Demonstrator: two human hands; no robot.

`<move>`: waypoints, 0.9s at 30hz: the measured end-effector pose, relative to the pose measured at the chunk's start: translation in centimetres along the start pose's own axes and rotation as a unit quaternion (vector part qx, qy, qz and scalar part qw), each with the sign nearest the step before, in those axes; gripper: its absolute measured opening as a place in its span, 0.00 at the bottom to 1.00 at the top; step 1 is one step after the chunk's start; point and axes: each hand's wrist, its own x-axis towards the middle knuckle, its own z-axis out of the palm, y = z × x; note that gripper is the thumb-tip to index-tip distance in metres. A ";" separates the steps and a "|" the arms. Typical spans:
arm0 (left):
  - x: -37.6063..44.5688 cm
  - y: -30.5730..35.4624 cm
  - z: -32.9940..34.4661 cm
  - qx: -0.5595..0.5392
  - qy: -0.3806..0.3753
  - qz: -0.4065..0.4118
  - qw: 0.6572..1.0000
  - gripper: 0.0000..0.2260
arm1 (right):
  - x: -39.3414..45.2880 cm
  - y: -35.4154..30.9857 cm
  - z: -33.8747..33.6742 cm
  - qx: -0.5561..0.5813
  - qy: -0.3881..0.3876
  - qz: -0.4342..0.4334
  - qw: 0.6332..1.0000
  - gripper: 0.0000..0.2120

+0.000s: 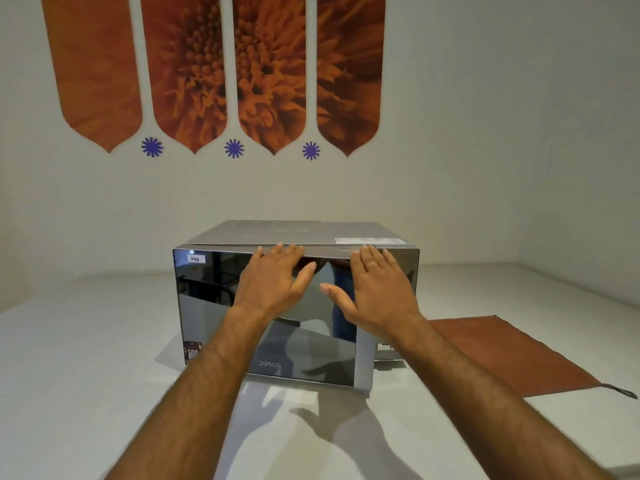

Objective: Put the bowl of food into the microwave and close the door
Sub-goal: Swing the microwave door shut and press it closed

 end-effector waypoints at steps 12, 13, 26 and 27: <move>1.9 0.0 2.5 0.061 -0.026 -0.025 0.997 0.26 | 2.1 1.5 3.6 0.026 -0.048 0.016 0.998 0.48; 2.0 0.0 2.7 0.062 -0.025 -0.027 0.997 0.26 | 2.3 1.6 3.7 0.030 -0.047 0.017 0.998 0.48; 2.8 -0.1 3.3 0.053 -0.024 -0.035 0.998 0.23 | 3.2 2.4 5.3 0.038 -0.036 0.003 0.999 0.52; 2.8 0.0 3.3 0.055 -0.027 -0.036 0.997 0.24 | 3.3 2.4 5.3 0.039 -0.038 0.003 0.999 0.53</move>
